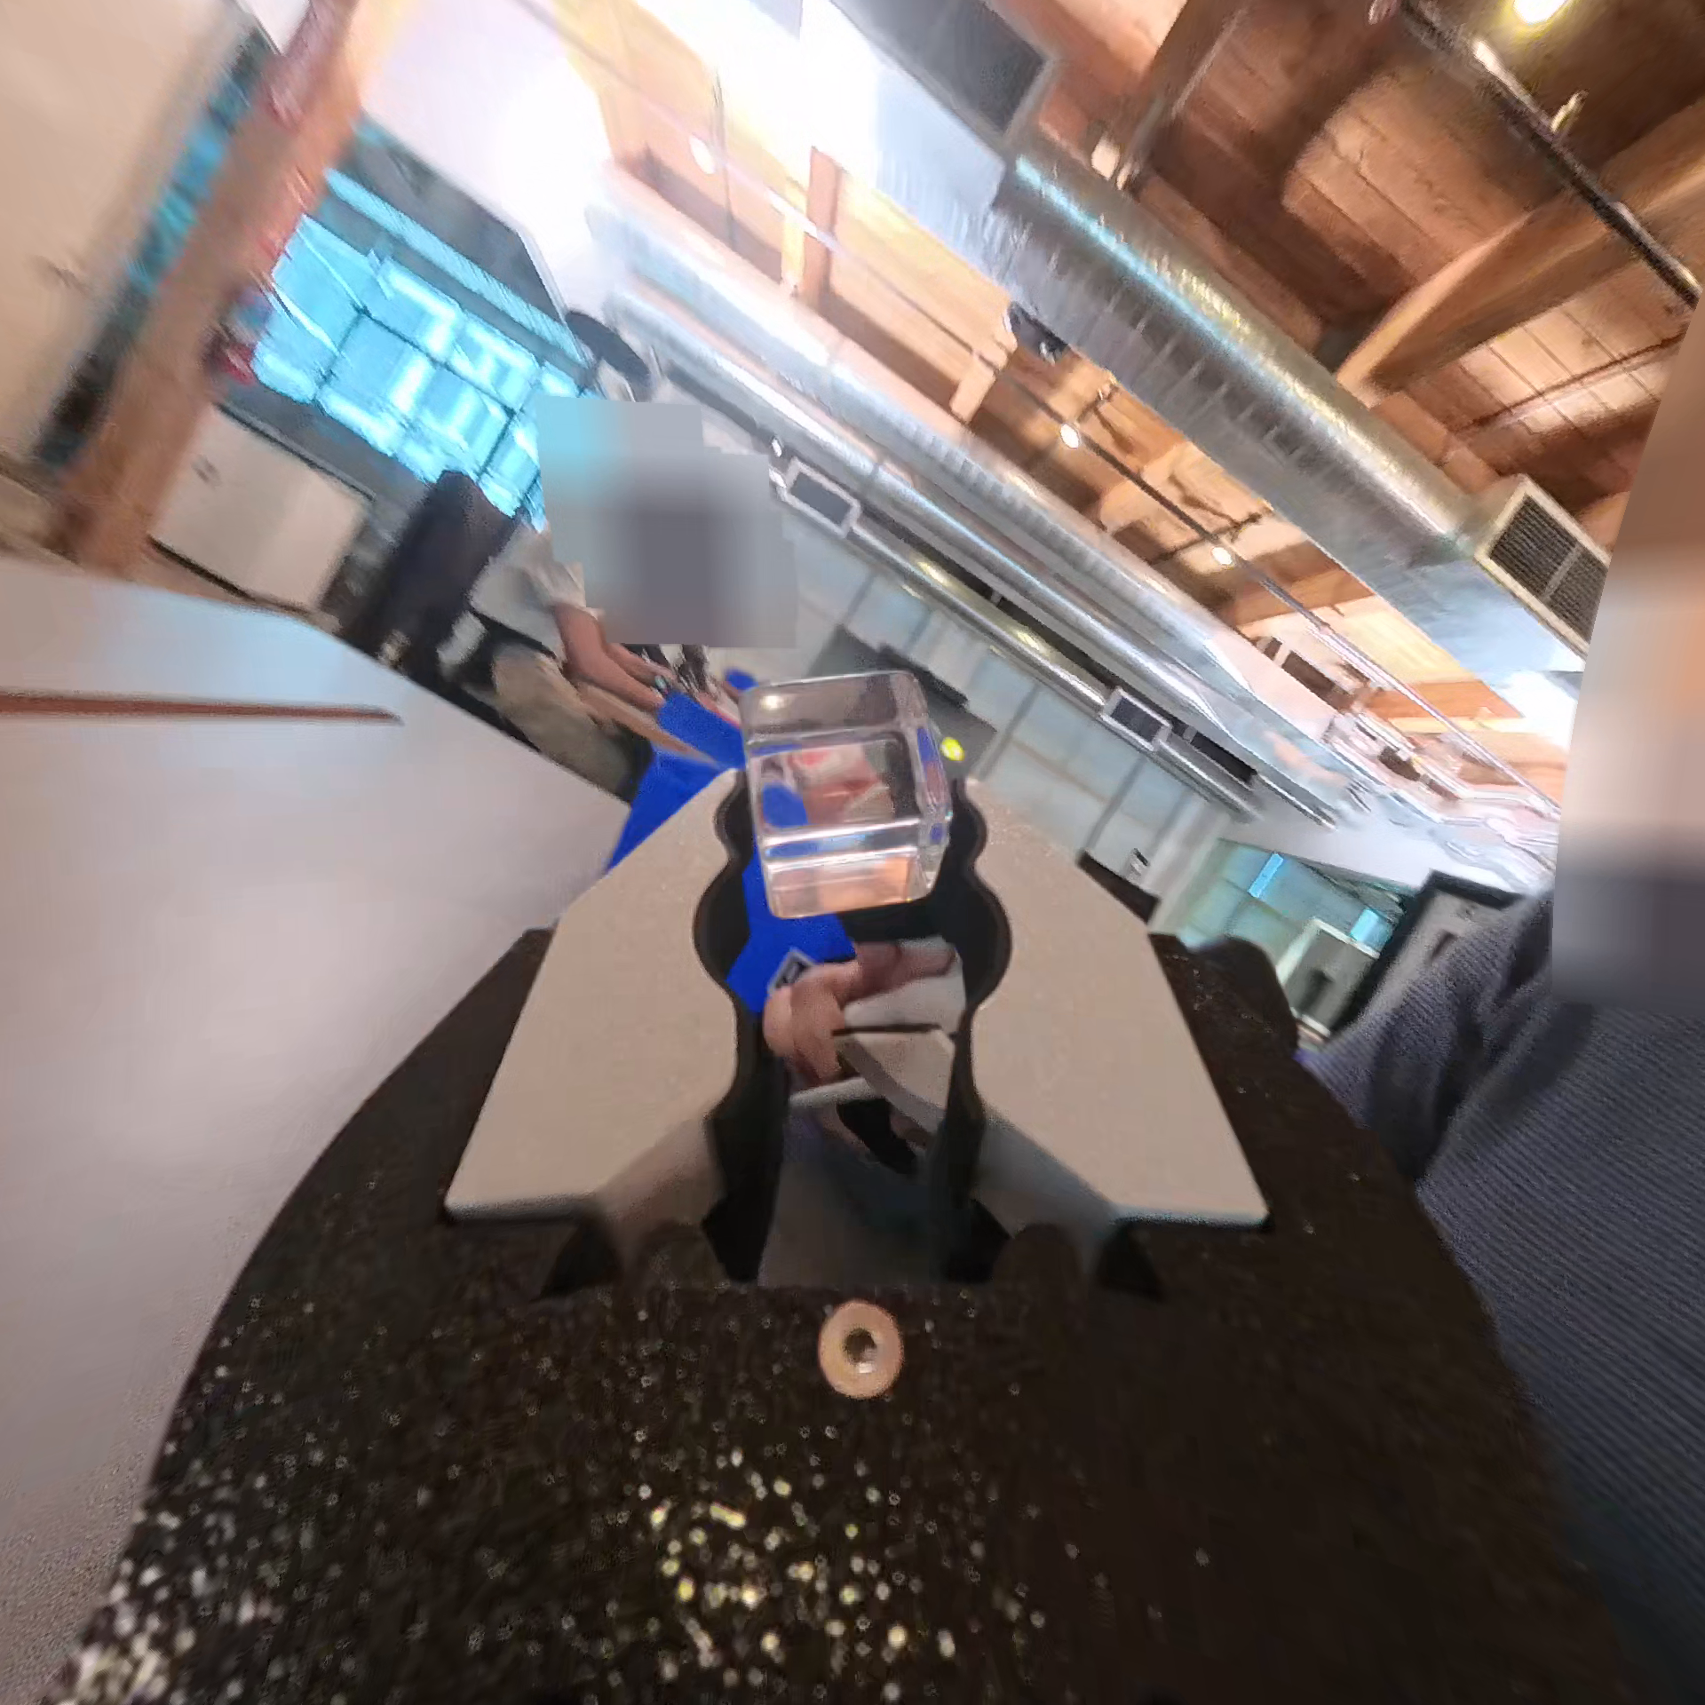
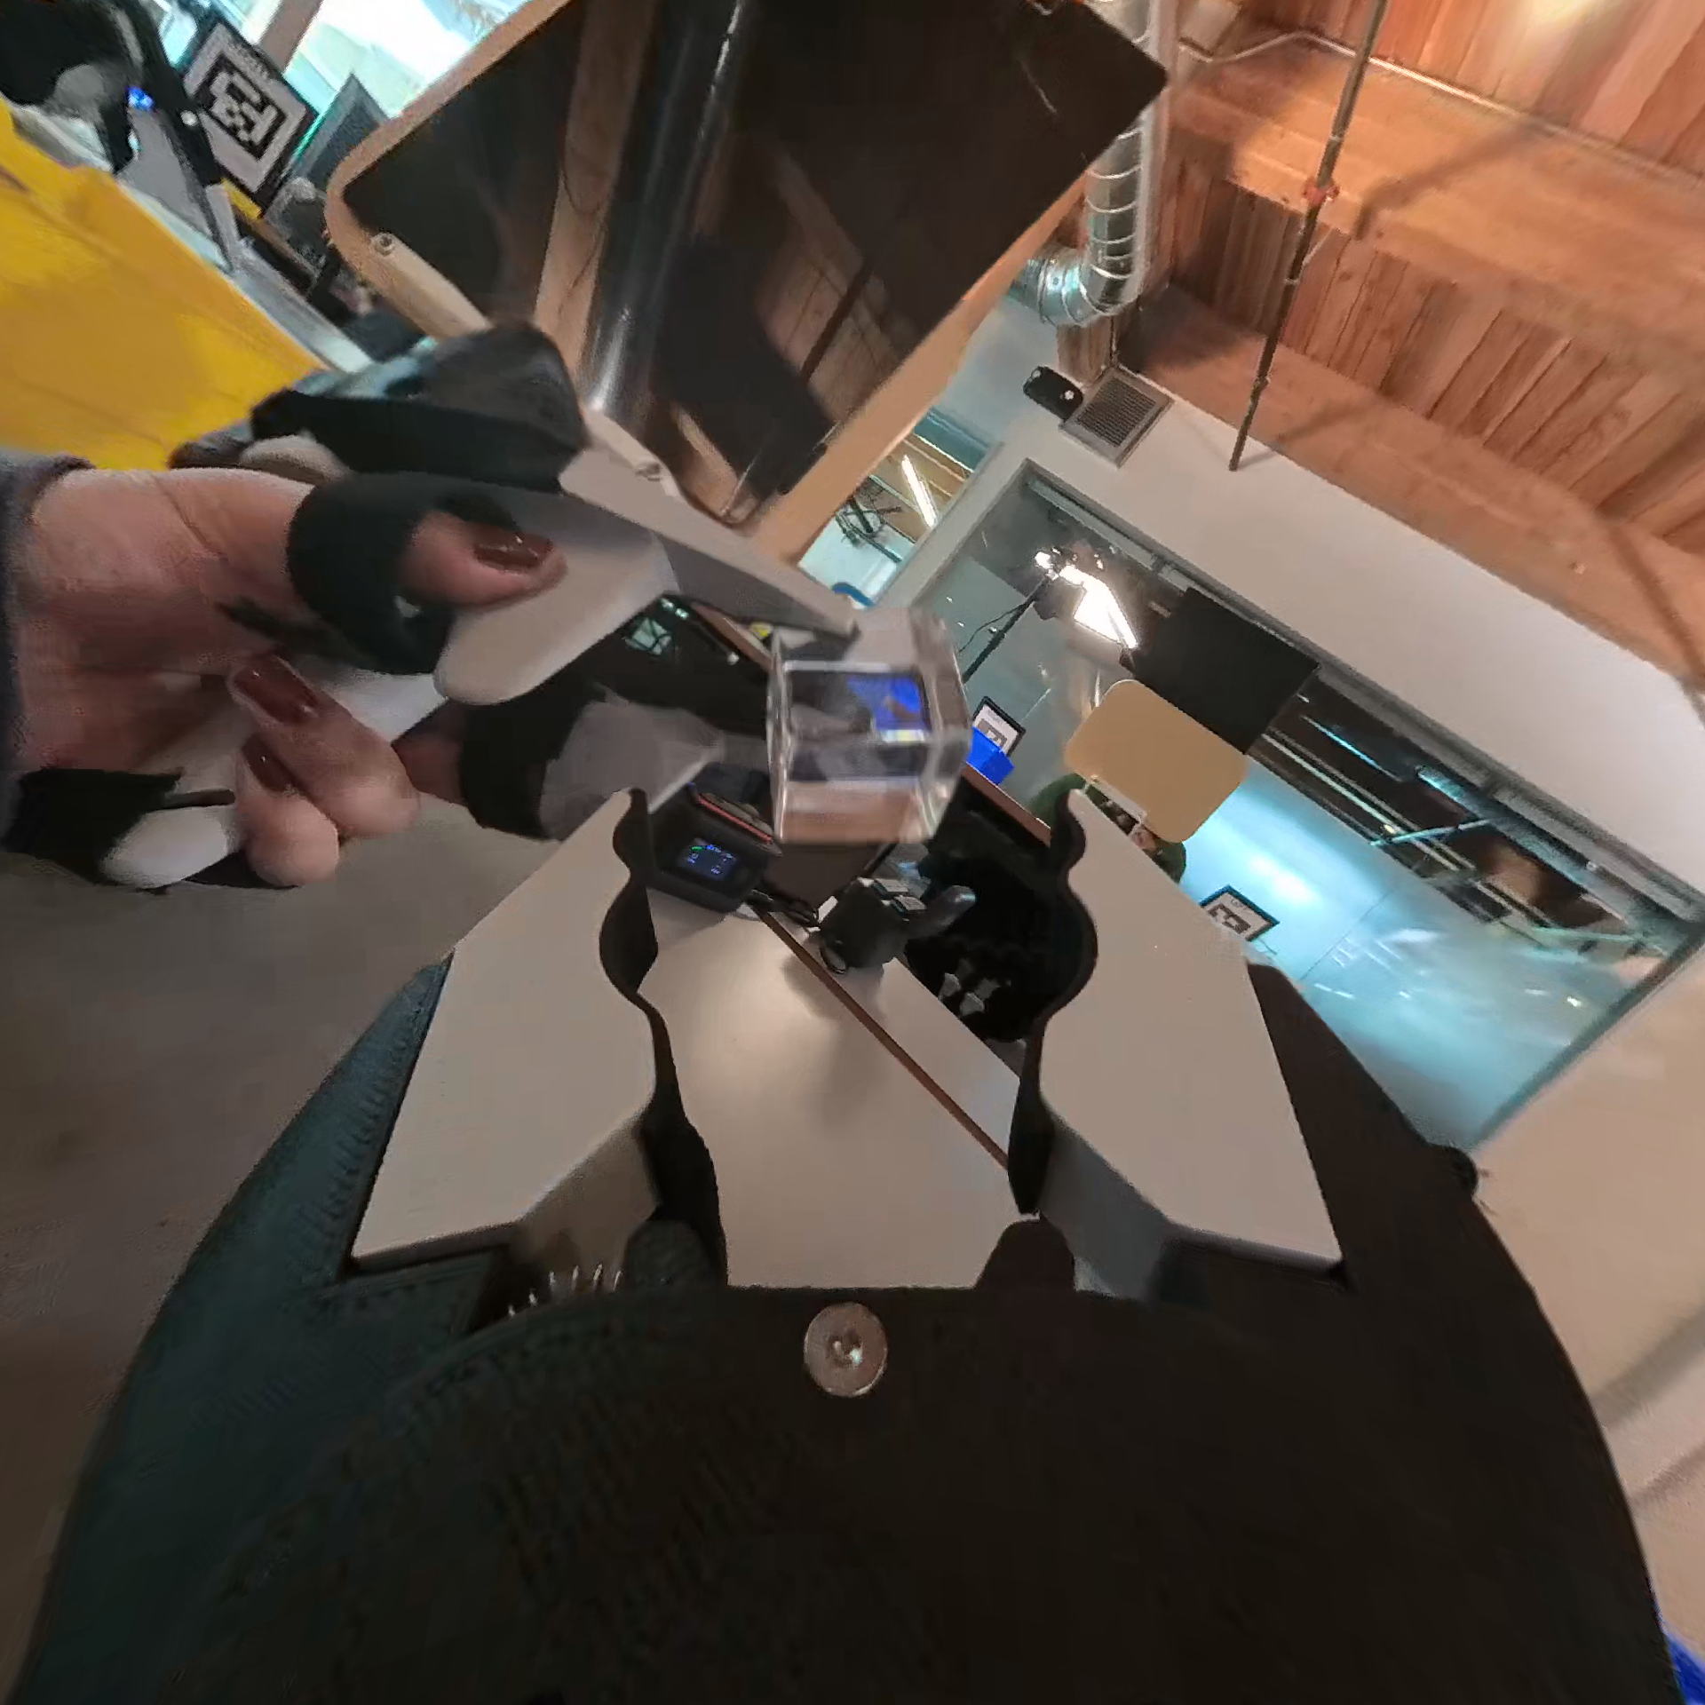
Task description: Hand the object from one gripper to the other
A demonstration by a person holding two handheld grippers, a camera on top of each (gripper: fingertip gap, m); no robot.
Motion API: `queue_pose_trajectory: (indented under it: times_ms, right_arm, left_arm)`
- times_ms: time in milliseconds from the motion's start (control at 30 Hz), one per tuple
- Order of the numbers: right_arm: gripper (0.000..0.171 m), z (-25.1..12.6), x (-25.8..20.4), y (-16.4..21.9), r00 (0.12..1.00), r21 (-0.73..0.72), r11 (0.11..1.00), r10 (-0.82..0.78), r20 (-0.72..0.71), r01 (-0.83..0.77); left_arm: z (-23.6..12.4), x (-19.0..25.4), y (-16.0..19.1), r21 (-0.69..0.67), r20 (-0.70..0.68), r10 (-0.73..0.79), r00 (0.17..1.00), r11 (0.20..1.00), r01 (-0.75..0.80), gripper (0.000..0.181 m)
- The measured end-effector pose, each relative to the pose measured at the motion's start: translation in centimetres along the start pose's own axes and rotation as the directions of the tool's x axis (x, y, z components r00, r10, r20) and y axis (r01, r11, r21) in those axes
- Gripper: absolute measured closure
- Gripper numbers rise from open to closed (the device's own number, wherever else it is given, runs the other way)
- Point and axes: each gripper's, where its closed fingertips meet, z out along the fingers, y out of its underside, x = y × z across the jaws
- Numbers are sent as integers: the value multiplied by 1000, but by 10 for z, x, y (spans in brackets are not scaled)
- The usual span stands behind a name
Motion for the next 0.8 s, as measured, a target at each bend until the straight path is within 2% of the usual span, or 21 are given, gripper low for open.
queue_pose_trajectory:
  times_ms: [33, 133, 233, 400, 433, 500, 600, 700, 800]
  right_arm:
    - [86, 1, -3, 1, 1000, -5, 1000, -12, 12, 12]
    - [97, 1, -9, -1, 999, -3, 999, -39, 34, 40]
    - [124, -1, -11, -5, 998, 14, 999, -49, 38, 48]
    - [126, 2, -10, 1, 997, -12, 999, 53, 58, -52]
    - [126, 3, -10, 3, 995, -22, 996, 82, 63, -81]
    - [126, 3, -11, 6, 986, -44, 989, 144, 83, -140]
    - [126, 7, -12, 16, 980, -108, 978, 185, 79, -176]
    - [126, 9, -14, 21, 941, -143, 942, 319, 108, -303]
    - [126, 10, -14, 25, 825, -189, 834, 545, 148, -518]
  left_arm:
    - [1, -1, 9, -50, -18, -26, 999, 998, 25, 141]
    - [2, 3, 25, -149, -90, -110, 990, 984, 96, 141]
    - [3, 10, 34, -207, -137, -147, 980, 971, 117, 141]
    - [3, 4, 33, -199, -109, -167, 980, 970, 143, 141]
    - [3, 2, 32, -182, -89, -135, 987, 976, 117, 140]
    - [2, -3, 26, -138, -29, -35, 999, 990, 31, 126]
    - [-8, -18, 6, -50, 164, 205, 965, 979, -200, 106]
    - [-25, -25, -14, -69, 322, 424, 847, 902, -425, 107]
    - [-31, -22, -18, -180, 352, 627, 695, 774, -607, 106]
